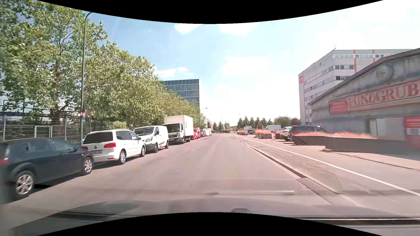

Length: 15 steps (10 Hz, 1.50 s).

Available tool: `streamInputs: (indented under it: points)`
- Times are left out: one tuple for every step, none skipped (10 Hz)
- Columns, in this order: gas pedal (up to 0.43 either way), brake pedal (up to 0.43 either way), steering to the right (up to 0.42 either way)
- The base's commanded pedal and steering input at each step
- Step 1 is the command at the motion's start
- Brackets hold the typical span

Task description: Follow the waypoints while adhering to traffic rules and regulations

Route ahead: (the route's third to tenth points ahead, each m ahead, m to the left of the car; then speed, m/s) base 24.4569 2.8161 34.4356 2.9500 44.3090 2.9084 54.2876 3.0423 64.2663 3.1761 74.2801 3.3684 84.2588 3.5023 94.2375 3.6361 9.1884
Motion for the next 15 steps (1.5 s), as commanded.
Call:
streamInputs:
  points:
    - [0.020, 0.000, -0.008]
    - [0.020, 0.000, -0.008]
    - [0.020, 0.000, -0.008]
    - [0.020, 0.000, -0.008]
    - [0.020, 0.000, -0.008]
    - [0.020, 0.000, -0.008]
    - [0.020, 0.000, -0.007]
    - [0.020, 0.000, -0.006]
    - [0.020, 0.000, -0.006]
    - [0.020, 0.000, -0.006]
    - [0.020, 0.000, -0.006]
    - [0.020, 0.000, -0.006]
    - [0.020, 0.000, -0.006]
    - [0.020, 0.000, -0.006]
    - [0.020, 0.000, -0.006]
